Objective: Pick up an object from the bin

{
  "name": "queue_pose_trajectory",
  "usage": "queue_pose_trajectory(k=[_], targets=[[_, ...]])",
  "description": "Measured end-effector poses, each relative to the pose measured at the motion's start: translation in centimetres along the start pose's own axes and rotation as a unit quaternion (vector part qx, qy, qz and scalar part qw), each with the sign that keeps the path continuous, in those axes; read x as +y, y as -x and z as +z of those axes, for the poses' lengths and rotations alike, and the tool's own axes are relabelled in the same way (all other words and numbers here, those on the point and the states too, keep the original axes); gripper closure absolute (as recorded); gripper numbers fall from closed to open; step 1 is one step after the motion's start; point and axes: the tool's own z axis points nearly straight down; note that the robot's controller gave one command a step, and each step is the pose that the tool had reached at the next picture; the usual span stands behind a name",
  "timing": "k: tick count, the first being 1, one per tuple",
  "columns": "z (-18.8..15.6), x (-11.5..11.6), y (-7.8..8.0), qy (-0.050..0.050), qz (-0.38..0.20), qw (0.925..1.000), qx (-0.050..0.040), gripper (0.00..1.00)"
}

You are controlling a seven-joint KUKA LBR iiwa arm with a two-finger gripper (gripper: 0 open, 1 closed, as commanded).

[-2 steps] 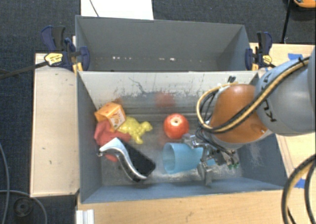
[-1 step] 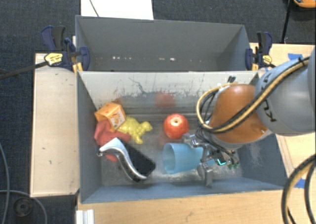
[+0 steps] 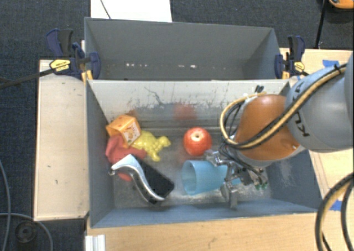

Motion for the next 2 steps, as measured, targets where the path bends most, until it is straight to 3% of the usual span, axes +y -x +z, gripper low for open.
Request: queue_pose_trajectory(k=[1, 2], targets=[[0.0, 0.0, 0.0, 0.000, 0.000, 1.0000, 0.0000, 1.00], [-5.4, -0.6, 1.0, 0.000, -0.002, 1.0000, -0.0012, 1.00]])
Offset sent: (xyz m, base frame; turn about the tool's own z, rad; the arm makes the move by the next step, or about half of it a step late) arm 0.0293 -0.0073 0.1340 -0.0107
